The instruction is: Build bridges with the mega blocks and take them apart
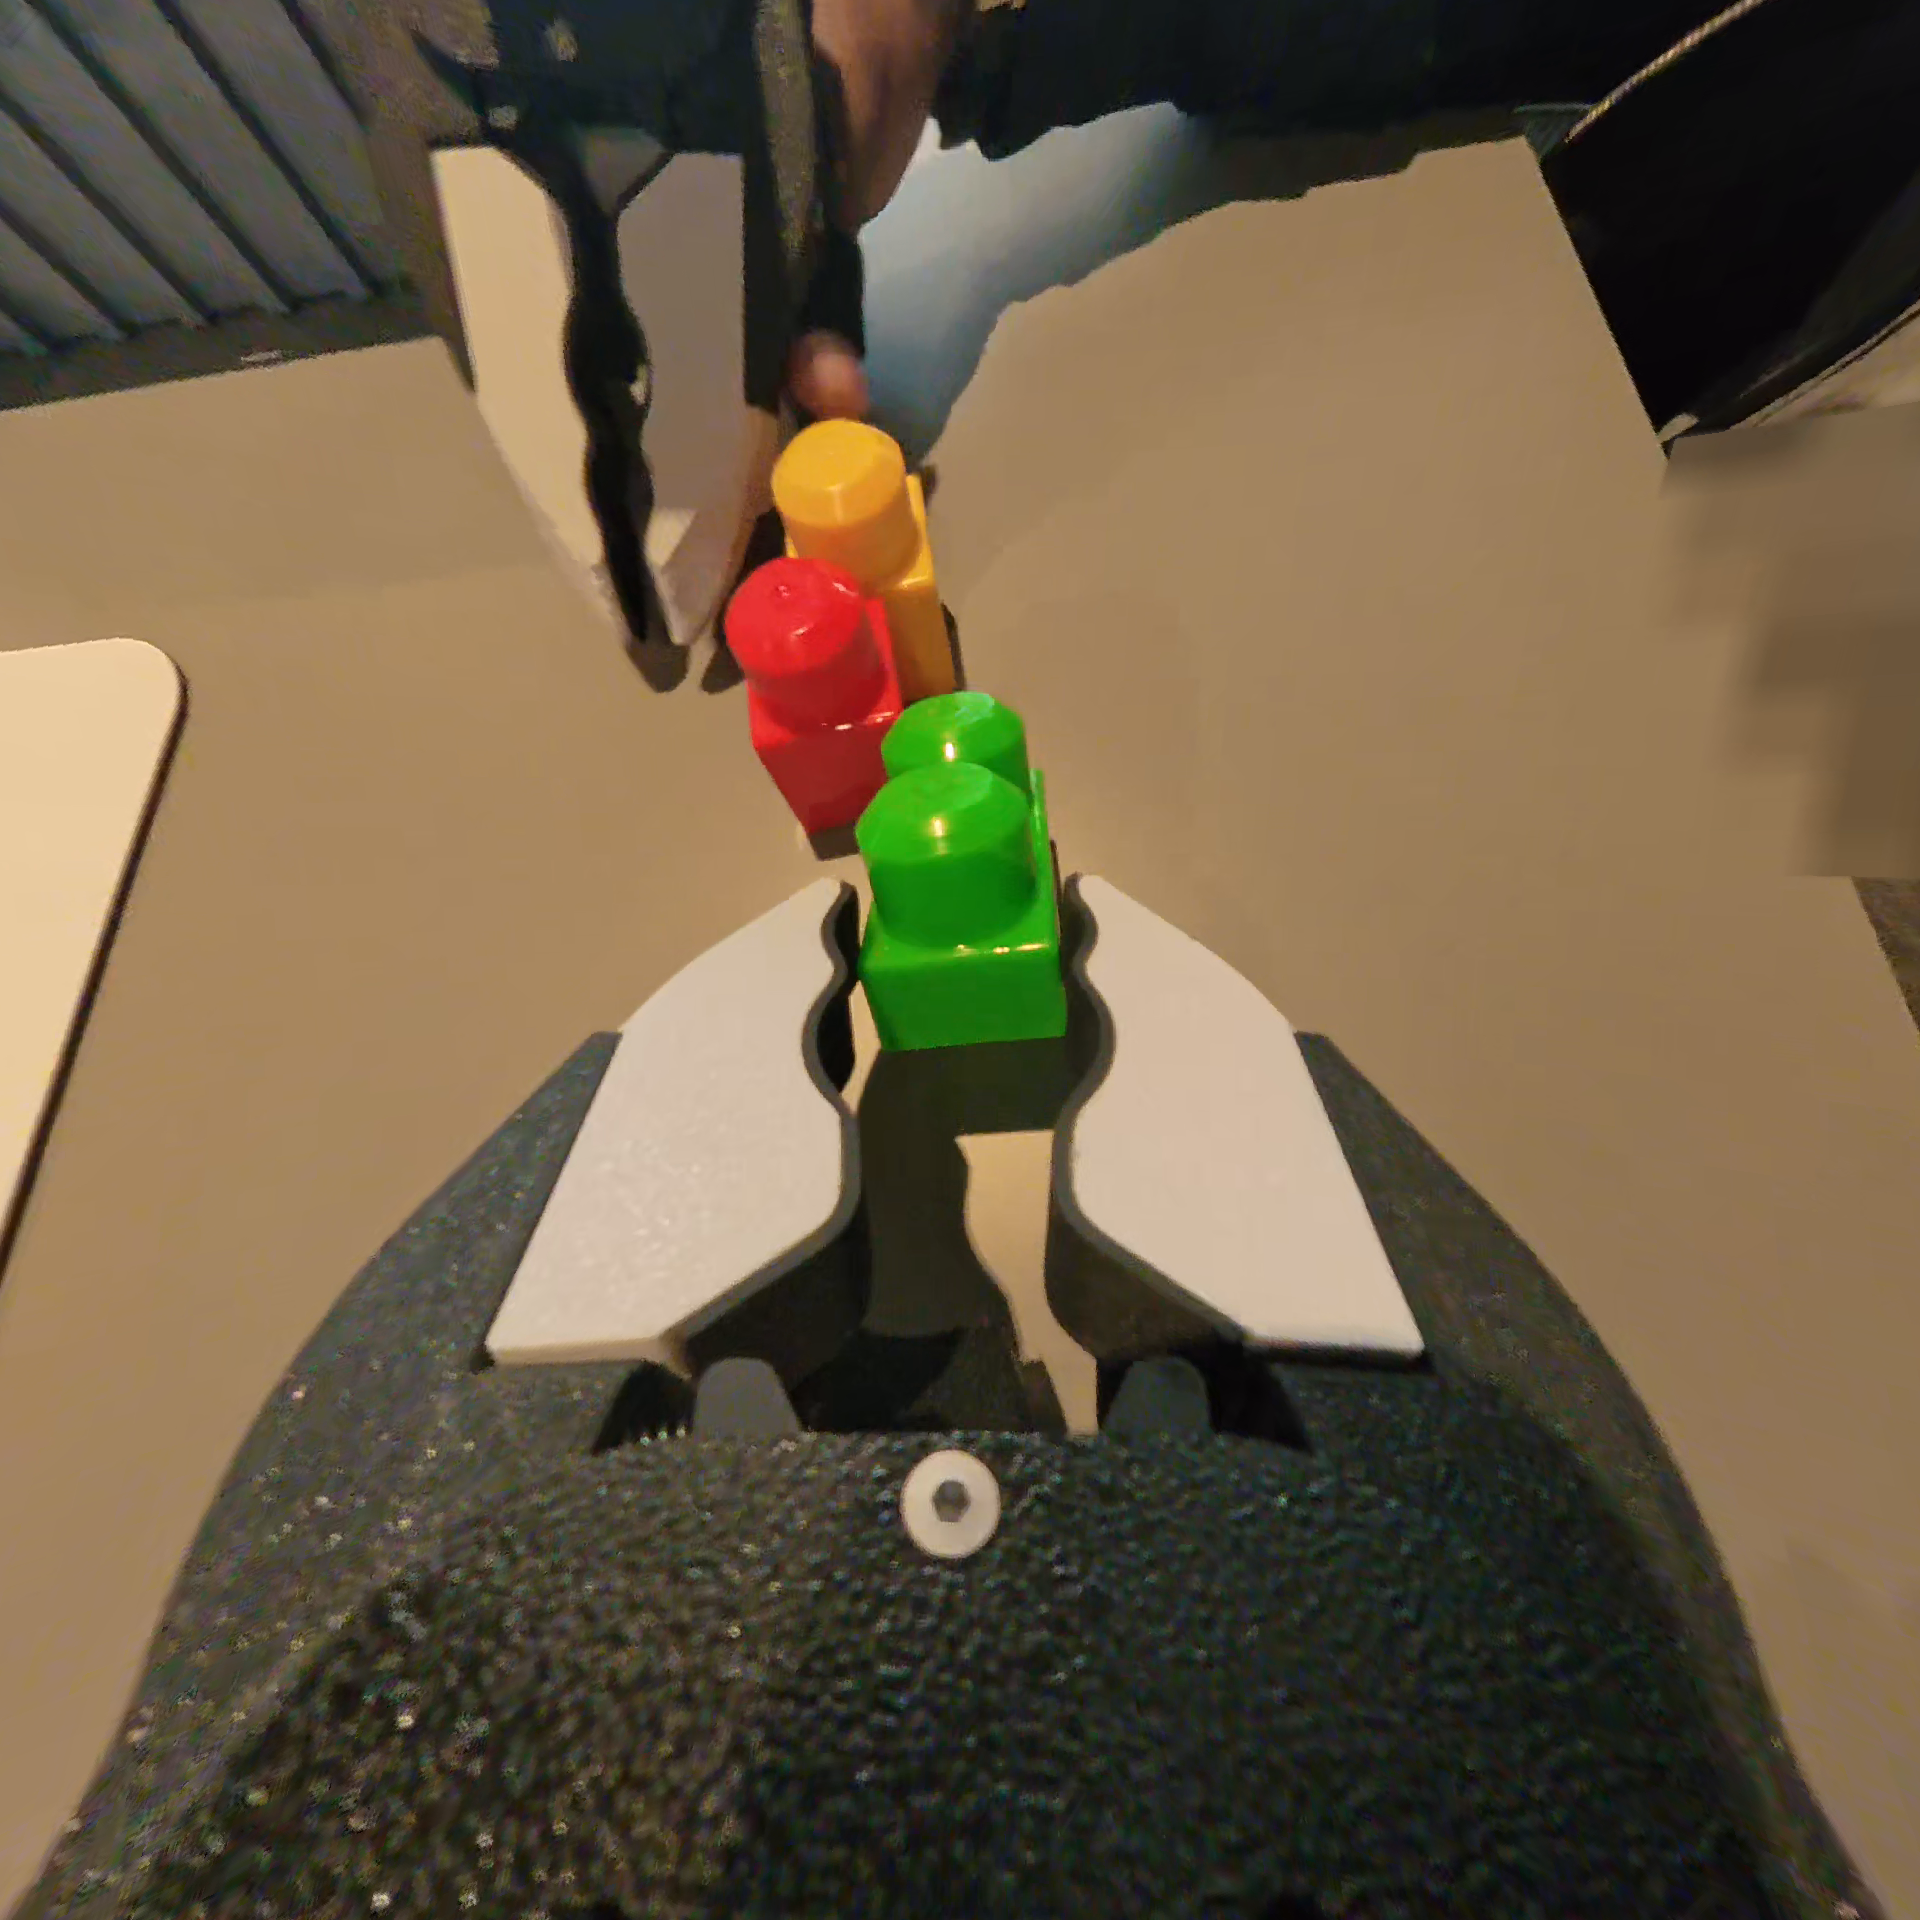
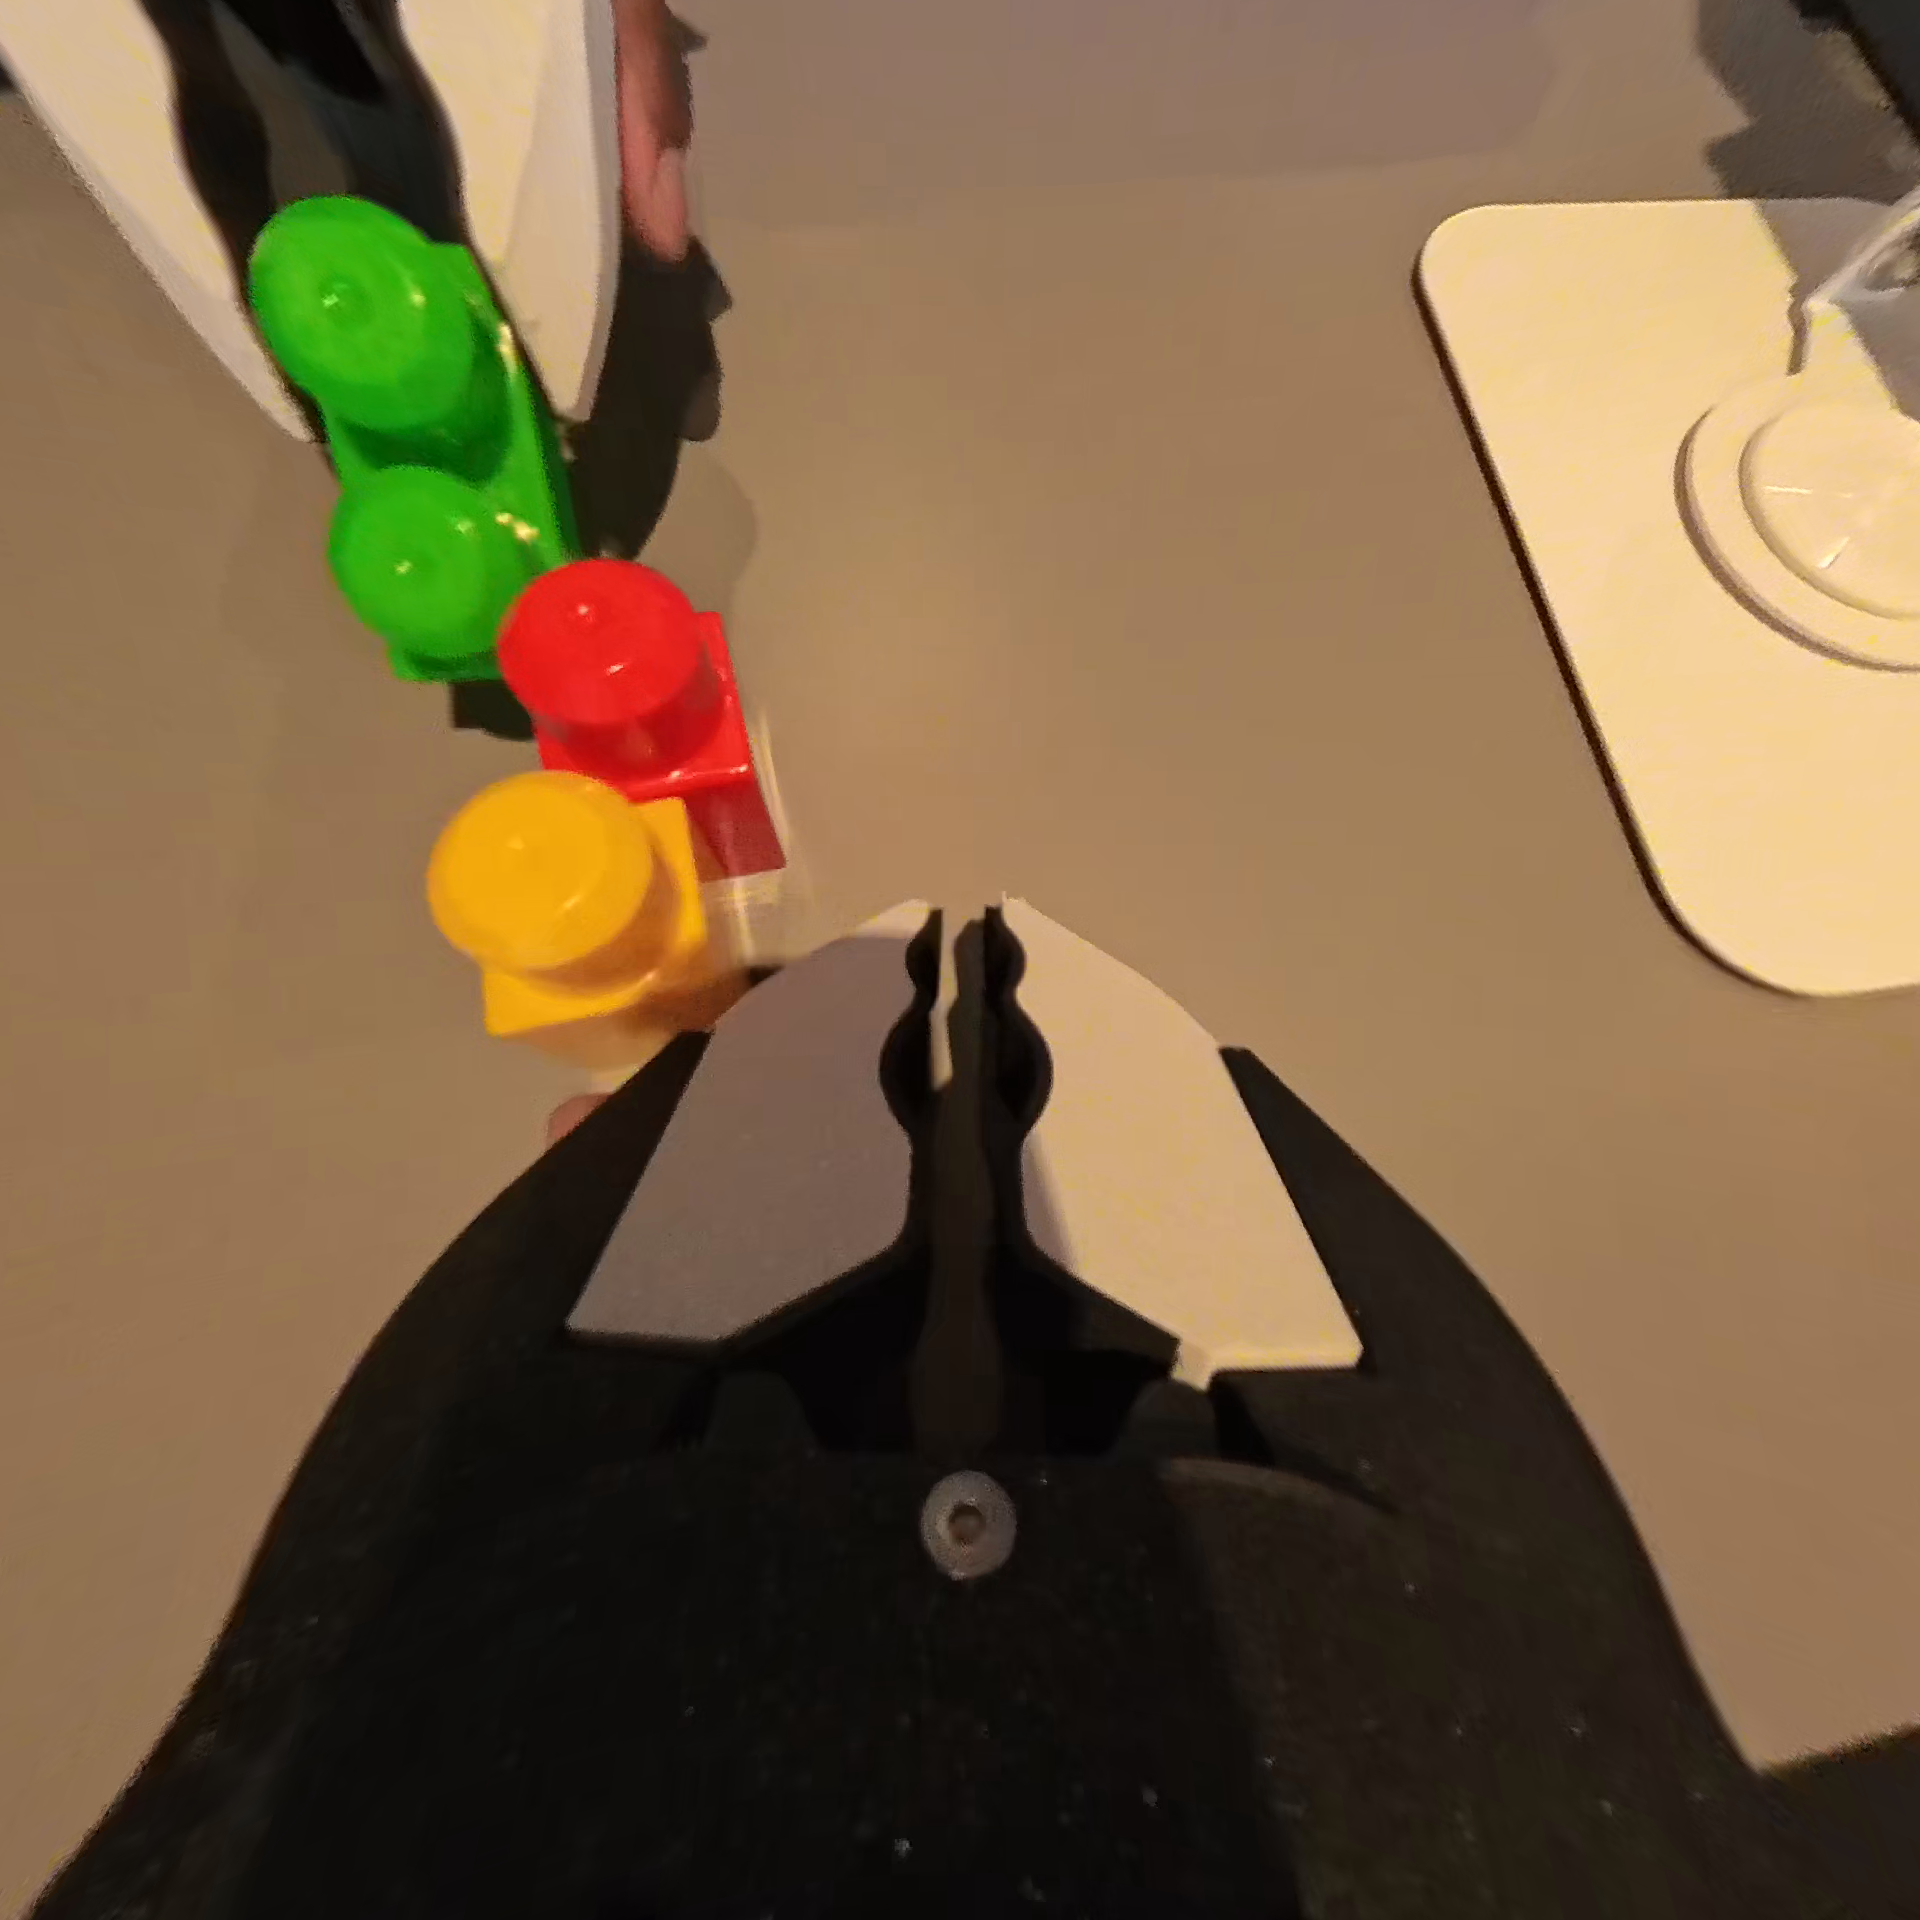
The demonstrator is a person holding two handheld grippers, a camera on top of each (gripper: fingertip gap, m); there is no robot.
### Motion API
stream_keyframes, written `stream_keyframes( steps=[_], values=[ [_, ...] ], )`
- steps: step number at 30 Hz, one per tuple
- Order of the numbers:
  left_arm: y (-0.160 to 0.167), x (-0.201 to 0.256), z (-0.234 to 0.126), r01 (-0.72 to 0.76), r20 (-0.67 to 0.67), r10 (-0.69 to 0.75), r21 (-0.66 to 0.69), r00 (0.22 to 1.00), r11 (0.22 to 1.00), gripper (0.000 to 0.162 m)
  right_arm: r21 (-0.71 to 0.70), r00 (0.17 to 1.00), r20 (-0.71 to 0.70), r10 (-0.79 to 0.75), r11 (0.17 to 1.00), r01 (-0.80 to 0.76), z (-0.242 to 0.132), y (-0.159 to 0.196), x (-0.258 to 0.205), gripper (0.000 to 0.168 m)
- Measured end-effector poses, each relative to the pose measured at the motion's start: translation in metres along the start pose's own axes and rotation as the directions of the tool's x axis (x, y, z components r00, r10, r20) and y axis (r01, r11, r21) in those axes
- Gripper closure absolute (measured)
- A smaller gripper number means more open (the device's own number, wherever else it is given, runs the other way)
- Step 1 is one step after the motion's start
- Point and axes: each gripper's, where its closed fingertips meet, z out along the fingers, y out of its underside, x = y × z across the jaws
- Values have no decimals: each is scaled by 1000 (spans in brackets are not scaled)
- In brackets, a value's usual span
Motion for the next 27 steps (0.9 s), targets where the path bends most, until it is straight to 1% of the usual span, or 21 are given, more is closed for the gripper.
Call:
stream_keyframes(
  steps=[2, 5, 9, 11, 15, 16, 23, 27],
  values=[
    [0, -4, -6, 4, 21, -4, 12, 1000, 1000, 125, 18, 1000, -4, 11, 1000, -11, -10, 5, -5, 158],
    [-1, -17, -13, 19, 84, -22, 32, 996, 999, 125, 19, 999, -35, -25, 999, 26, -28, 18, -20, 155],
    [1, -37, -15, 61, 183, -67, 38, 981, 997, 126, 65, 996, -68, -65, 996, 69, -41, 19, -40, 148],
    [2, -39, -13, 74, 191, -79, 34, 978, 997, 126, 54, 992, -88, -89, 994, 94, -40, 19, -45, 143],
    [0, -41, -9, 79, 208, -85, 35, 974, 996, 126, -34, 985, -99, -138, 990, 135, -28, 23, -52, 133],
    [0, -42, -8, 82, 213, -87, 34, 973, 996, 126, -29, 986, -101, -136, 991, 134, -26, 21, -53, 131],
    [0, -44, -7, 85, 218, -91, 36, 972, 996, 126, -43, 978, -180, -104, 994, 98, -18, 13, -44, 132],
    [-1, -43, -7, 84, 215, -91, 38, 972, 996, 126, -43, 975, -193, -114, 993, 108, -15, 10, -45, 135]
  ],
)
